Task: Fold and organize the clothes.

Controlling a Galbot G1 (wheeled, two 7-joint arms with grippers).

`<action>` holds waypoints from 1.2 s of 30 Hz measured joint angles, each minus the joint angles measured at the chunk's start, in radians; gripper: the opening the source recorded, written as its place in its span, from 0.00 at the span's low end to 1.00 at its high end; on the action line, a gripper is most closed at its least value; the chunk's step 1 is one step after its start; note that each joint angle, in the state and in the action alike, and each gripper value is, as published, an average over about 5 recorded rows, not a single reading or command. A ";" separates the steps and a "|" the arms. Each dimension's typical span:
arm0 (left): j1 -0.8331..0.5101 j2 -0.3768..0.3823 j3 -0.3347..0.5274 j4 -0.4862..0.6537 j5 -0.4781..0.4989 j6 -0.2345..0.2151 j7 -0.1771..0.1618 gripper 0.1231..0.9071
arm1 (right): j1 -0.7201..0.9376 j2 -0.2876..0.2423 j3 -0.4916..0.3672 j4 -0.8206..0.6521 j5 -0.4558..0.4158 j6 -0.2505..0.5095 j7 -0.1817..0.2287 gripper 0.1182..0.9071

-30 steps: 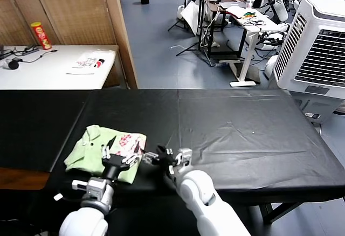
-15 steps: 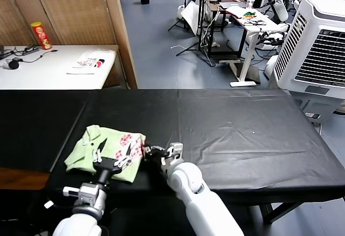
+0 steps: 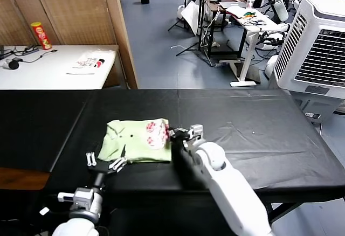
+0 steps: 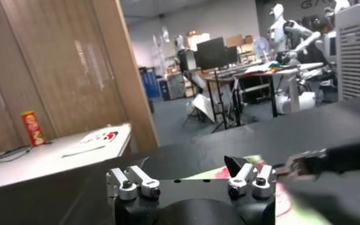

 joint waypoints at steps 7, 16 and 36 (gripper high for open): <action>0.025 0.012 -0.006 0.036 -0.039 -0.110 0.016 0.86 | -0.086 -0.109 0.020 0.138 -0.120 0.069 -0.012 0.63; 0.077 0.032 0.007 0.019 -0.130 -0.072 -0.031 0.86 | -0.399 -0.177 0.104 0.400 -0.317 0.279 0.102 0.86; 0.398 0.126 -0.181 -0.135 -0.355 -0.057 -0.062 0.86 | -1.117 -0.127 0.314 0.781 -0.339 0.432 0.335 0.86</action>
